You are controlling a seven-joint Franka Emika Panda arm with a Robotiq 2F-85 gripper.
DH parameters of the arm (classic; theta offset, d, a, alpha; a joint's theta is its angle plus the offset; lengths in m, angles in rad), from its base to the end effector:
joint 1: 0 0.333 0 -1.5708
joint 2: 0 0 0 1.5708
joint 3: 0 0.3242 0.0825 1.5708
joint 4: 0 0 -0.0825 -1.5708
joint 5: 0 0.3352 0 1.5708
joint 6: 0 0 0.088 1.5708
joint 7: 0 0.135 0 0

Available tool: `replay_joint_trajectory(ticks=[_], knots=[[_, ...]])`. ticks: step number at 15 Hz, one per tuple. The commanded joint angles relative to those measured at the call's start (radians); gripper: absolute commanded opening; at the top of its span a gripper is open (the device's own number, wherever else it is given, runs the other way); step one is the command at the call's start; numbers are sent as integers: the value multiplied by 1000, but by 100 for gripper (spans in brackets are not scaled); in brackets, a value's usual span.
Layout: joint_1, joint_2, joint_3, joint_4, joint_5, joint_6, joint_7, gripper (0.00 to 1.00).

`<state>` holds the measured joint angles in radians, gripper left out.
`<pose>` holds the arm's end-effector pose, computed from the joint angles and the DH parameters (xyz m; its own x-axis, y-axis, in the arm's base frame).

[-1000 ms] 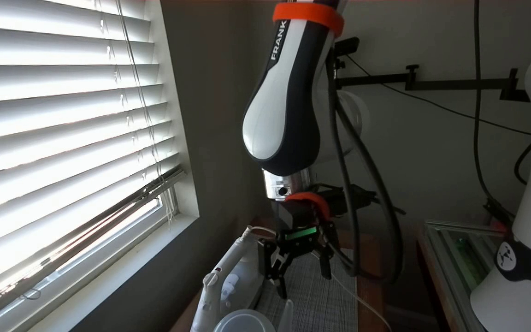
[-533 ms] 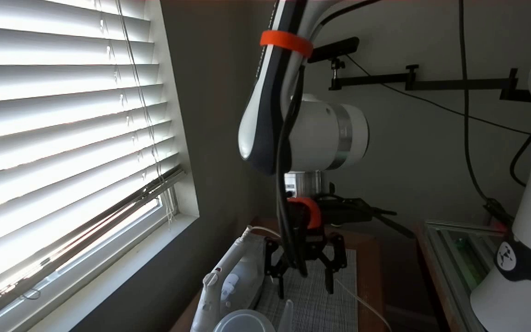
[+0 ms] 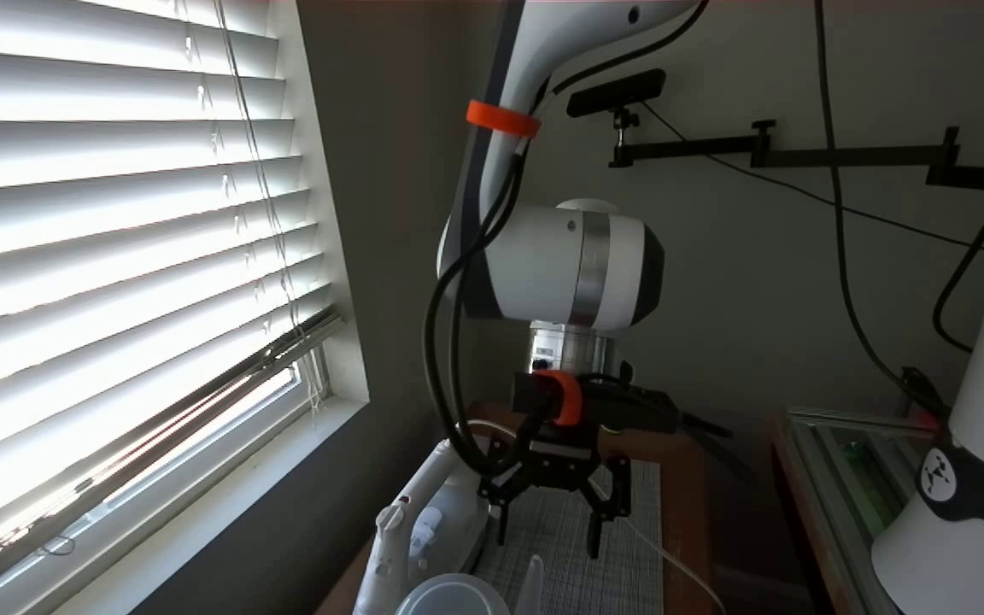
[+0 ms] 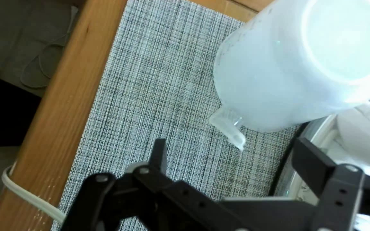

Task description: Place the jug upright.

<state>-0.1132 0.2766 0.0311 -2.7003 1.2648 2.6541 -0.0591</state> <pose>0.3327 -0.0401 0.1475 0.3248 -0.8497 -0.4154 -0.9448 -0.2713 -0.1839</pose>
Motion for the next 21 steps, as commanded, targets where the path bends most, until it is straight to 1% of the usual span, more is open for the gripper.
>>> replay_joint_trajectory(ticks=[1,2,3,4,5,9,12,15,18,21], knots=[[-30,102,19,78,132,-50,-114,100],[-33,109,22,88,154,-73,-175,100],[-8,54,2,40,88,-40,-82,100],[-9,70,5,53,106,-52,-111,100],[27,82,-29,64,115,-71,-123,100],[24,110,-30,84,130,-84,-133,100],[31,132,-42,93,132,-100,-113,100],[25,151,-51,96,142,-131,-101,100],[19,164,-63,96,164,-160,-89,100],[15,174,-75,98,211,-180,-98,100]])
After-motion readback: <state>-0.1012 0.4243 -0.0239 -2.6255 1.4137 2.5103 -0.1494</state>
